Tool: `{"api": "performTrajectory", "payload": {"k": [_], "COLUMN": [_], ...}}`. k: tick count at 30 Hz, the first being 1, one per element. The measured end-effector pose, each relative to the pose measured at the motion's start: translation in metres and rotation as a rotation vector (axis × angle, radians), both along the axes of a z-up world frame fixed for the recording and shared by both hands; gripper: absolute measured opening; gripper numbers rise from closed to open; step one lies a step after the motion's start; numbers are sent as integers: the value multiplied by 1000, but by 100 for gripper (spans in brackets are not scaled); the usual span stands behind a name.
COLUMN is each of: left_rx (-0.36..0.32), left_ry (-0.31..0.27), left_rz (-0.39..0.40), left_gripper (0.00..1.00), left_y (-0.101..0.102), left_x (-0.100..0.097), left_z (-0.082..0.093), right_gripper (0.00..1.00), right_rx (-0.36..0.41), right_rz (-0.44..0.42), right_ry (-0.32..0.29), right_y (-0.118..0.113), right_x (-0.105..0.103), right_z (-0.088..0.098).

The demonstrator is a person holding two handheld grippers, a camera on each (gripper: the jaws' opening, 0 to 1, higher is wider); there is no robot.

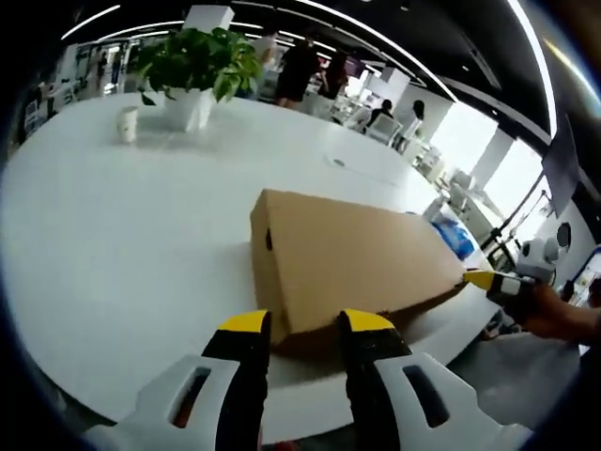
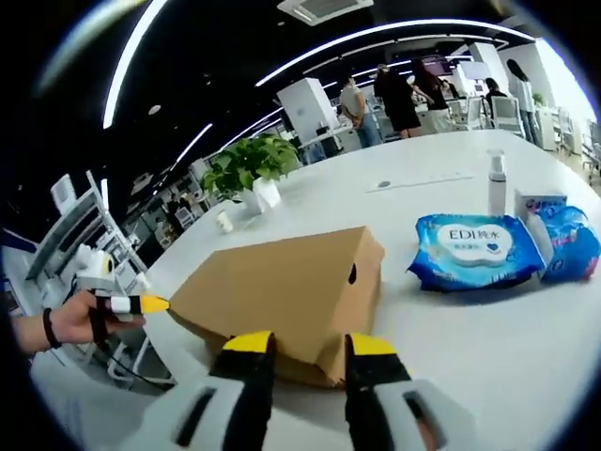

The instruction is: Operate the shoe box by opening the lid, removing the specified soft item, and placing it in the target area until the item is outside and the box remains undamaged.

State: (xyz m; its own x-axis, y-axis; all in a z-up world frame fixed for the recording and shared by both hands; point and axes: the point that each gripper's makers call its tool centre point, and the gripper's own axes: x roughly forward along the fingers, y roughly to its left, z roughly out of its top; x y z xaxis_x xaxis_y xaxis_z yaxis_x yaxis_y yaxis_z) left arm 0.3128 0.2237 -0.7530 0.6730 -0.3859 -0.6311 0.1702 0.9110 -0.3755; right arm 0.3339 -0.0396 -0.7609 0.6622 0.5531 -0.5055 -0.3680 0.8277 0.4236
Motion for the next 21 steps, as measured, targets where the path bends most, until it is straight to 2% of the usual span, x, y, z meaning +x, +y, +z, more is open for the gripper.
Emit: {"api": "performTrajectory", "payload": {"k": [2, 5, 6, 7, 11, 16, 21], "left_rx": [-3, 35, 34, 30, 24, 33, 36], "left_ry": [9, 20, 17, 18, 24, 24, 11], "left_rz": [-7, -31, -33, -29, -40, -39, -31], "left_gripper": [27, 26, 26, 26, 27, 27, 26], "left_y": [-2, -5, -5, -4, -4, -5, -8], "left_x": [-1, -1, -1, 0, 5, 16, 42], "left_z": [-3, -8, -8, -8, -8, -8, -9], "right_gripper": [25, 24, 25, 25, 26, 25, 25], "right_rx": [-5, -9, -7, 25, 28, 10, -4], "right_rz": [4, 0, -2, -24, -25, -28, -36], "right_ry": [7, 21, 24, 25, 25, 22, 11], "right_y": [1, 1, 1, 1, 1, 1, -3], "right_x": [-1, -2, -2, 0, 4, 25, 48], "right_z": [-3, -10, -12, -11, -11, -10, -11]}}
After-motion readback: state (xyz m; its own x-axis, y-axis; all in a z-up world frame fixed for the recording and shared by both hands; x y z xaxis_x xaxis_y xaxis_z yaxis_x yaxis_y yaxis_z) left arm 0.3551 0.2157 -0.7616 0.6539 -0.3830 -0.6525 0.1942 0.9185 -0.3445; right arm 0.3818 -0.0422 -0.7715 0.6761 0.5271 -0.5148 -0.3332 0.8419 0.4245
